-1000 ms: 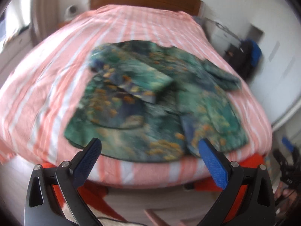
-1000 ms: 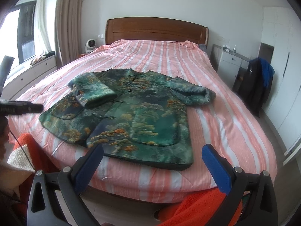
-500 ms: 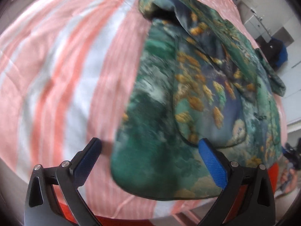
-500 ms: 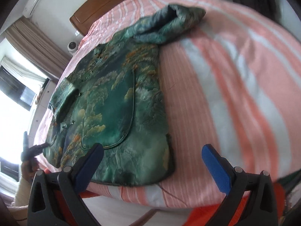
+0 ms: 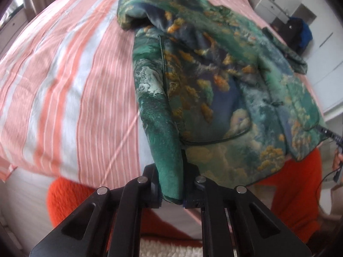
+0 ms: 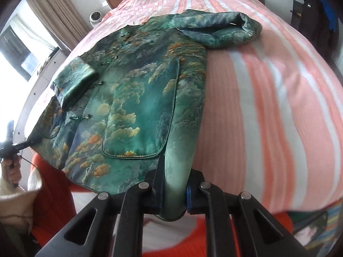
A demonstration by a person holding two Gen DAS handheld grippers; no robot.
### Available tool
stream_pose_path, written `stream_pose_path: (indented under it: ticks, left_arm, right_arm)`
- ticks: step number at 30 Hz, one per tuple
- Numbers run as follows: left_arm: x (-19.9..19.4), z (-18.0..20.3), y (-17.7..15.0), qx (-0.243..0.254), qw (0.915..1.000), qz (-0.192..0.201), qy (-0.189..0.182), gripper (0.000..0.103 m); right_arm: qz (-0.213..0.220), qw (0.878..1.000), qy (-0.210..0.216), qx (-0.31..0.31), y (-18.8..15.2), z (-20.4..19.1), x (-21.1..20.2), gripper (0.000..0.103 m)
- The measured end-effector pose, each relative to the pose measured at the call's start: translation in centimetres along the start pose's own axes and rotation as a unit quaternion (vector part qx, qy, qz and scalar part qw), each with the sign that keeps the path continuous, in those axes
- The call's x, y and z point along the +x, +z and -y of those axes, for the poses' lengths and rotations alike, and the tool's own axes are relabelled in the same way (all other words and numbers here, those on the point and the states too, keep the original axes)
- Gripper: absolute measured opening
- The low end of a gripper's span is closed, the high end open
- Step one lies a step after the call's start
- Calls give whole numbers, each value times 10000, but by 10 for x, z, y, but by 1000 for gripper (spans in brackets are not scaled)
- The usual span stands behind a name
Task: Fold large clothes
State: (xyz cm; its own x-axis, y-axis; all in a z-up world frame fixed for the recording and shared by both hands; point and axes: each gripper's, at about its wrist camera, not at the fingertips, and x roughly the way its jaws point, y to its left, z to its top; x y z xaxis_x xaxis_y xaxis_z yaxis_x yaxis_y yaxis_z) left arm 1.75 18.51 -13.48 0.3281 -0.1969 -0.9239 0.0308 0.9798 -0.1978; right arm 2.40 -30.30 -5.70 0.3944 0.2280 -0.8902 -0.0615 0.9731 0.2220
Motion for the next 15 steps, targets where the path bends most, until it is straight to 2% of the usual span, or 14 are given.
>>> stream_pose_path:
  ticks: [3,6,7,8,9,10,11,12,13,15]
  left_arm:
    - [14,1,-11,9,9998,-95,195,10]
    - [18,2,-10,-52,9995,-130,273,14]
    - [15,5,-12,-11,9993,-131,336,19]
    - [12,7,-12,31,9991,-135,407,29]
    - [6,10,-13,98,9984,-113,546,36]
    - [2,13,-12,146,9977,-75,659,48]
    - [-7,15,-12,211,9967,4,781,55]
    - [-19,18,-9,293,9954,137,902,56]
    - [-17,23,8,361,9942,239,985,59]
    - [-45,37,18,662,9877,633,1268,67]
  right_arm:
    - [-168,9995,-11,266,-16,8,15,14]
    - [-195,9988,-97,445,-15,16,33,15]
    - [-141,9987,-154,457,-13,15,39,16]
    - [-77,9986,-196,486,-10,16,43,19]
    - [-5,9982,-227,548,-10,16,44,27]
    - [81,9973,-324,661,-11,16,42,41]
    - [151,9962,-425,743,-13,17,39,51]
    - [234,9949,-531,823,-17,21,34,66]
    - [379,9933,-605,904,-22,22,26,72]
    - [752,9890,-767,1016,-33,19,6,73]
